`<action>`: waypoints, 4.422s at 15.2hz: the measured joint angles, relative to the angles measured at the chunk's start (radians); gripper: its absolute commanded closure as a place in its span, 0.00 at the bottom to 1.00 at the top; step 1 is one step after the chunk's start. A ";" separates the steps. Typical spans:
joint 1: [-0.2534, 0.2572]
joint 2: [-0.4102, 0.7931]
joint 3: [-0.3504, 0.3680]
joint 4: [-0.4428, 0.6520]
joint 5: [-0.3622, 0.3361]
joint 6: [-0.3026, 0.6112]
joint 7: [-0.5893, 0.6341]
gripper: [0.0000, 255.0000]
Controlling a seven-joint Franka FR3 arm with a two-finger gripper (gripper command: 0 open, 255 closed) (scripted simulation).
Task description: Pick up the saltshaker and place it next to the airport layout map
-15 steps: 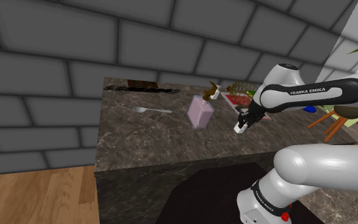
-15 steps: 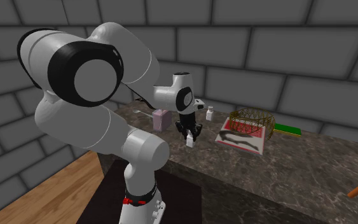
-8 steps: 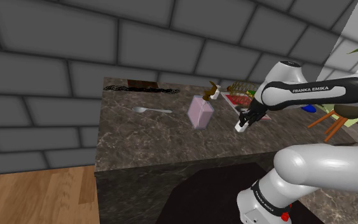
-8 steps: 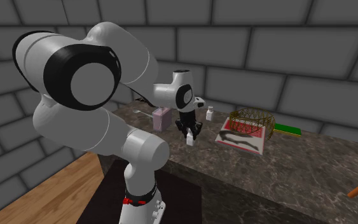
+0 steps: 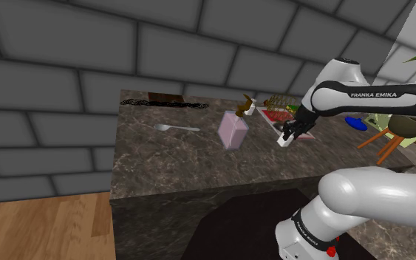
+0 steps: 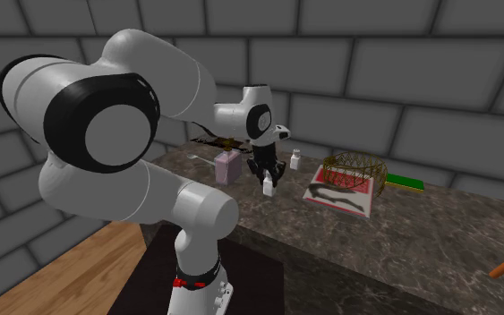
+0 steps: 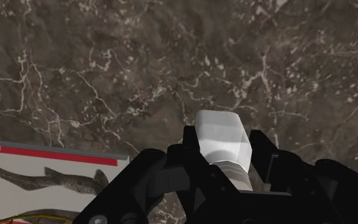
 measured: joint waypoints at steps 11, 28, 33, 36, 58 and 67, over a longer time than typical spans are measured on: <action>0.015 -0.064 0.020 0.119 0.033 -0.181 -0.019 1.00; 0.081 0.141 0.111 0.342 0.108 -0.214 0.069 1.00; 0.109 0.332 0.158 0.461 0.130 -0.148 0.135 1.00; 0.126 0.446 0.191 0.545 0.138 -0.125 0.182 1.00; 0.259 1.310 0.291 1.540 0.061 -0.290 0.406 1.00; 0.346 1.756 0.274 2.262 0.042 -0.557 0.431 1.00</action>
